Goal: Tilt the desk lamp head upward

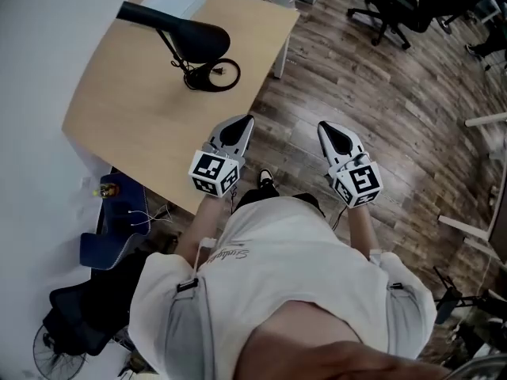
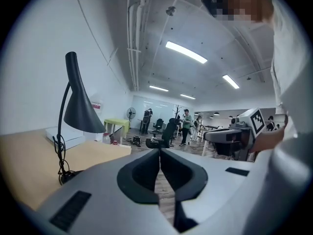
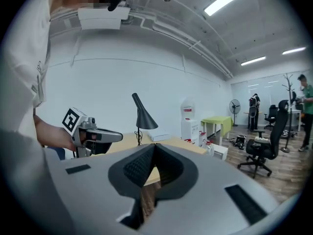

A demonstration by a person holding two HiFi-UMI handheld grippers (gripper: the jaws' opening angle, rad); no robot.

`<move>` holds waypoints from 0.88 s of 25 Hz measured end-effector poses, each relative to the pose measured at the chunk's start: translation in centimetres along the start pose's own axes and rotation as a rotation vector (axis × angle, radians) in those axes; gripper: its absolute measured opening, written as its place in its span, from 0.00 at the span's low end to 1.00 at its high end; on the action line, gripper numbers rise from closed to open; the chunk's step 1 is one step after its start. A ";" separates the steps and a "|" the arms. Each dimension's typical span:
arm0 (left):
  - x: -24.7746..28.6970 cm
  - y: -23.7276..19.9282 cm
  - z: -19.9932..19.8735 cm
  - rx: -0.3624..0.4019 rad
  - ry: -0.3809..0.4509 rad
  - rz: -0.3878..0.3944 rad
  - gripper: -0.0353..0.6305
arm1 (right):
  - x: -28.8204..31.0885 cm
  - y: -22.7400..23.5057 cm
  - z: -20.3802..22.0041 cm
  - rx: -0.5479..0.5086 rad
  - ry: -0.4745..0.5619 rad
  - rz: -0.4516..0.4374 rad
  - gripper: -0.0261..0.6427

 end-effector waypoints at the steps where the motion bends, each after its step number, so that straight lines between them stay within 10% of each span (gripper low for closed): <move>1: 0.2 -0.8 -0.2 -0.001 0.000 -0.015 0.08 | 1.3 0.2 -0.2 0.001 0.008 -0.023 0.03; 22: 5.4 -9.3 -1.4 -0.168 0.111 -0.550 0.08 | 19.8 8.4 -1.7 -0.162 0.031 -0.595 0.03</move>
Point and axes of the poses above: the fingertips, and each gripper's own axes: x forward along the fingers, y to its right, z out of its underside, the point moved 6 cm from there along -x, backward along the fingers, and after that the axes turned 5 degrees about -x, right-handed, at the moved point
